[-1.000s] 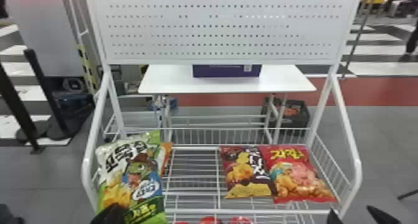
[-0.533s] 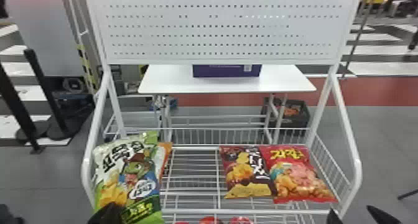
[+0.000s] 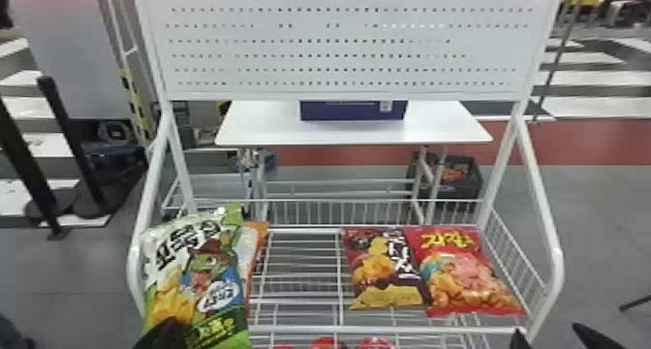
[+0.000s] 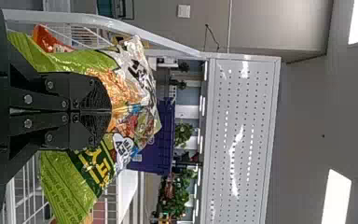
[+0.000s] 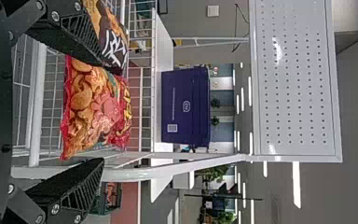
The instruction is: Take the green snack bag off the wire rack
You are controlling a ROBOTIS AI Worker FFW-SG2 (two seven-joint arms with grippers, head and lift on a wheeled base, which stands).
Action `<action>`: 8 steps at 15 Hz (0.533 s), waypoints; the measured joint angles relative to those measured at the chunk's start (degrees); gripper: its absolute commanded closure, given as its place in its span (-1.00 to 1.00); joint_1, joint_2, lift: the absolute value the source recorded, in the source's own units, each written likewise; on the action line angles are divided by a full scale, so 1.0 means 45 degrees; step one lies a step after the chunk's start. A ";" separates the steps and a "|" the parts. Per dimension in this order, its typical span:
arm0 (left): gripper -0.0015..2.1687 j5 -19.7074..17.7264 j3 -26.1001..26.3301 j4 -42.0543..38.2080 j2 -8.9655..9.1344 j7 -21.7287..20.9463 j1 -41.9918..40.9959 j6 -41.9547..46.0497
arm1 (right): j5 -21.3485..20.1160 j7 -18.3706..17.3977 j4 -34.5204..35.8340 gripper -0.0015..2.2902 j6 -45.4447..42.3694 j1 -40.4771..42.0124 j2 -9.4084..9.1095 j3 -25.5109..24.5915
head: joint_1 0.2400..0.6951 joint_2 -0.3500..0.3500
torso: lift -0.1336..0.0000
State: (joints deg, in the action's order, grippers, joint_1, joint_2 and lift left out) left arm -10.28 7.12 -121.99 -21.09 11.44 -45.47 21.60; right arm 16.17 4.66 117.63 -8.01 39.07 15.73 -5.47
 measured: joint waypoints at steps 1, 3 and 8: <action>0.65 0.0000 0.0000 0.0000 0.0000 -0.0003 -0.0007 0.0009 | -0.0011 0.0000 0.0071 -0.85 -0.0013 0.0070 -0.0001 -0.0001 | 0.14 0.00 | 1.00; 0.65 0.0000 -0.0015 -0.0002 0.0003 -0.0004 -0.0026 0.0014 | -0.0027 0.0000 0.0180 -0.85 -0.0025 0.0186 -0.0014 -0.0010 | 0.14 0.00 | 1.00; 0.65 0.0000 -0.0164 -0.0016 0.0061 -0.0008 -0.0140 0.0134 | -0.0070 0.0010 0.0246 -0.85 -0.0094 0.0297 -0.0020 0.0010 | 0.14 0.00 | 1.00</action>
State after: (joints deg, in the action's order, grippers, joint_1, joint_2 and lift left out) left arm -10.28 6.38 -122.06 -20.82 11.40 -46.10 22.20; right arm 15.85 4.70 118.74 -8.43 40.40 15.64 -5.42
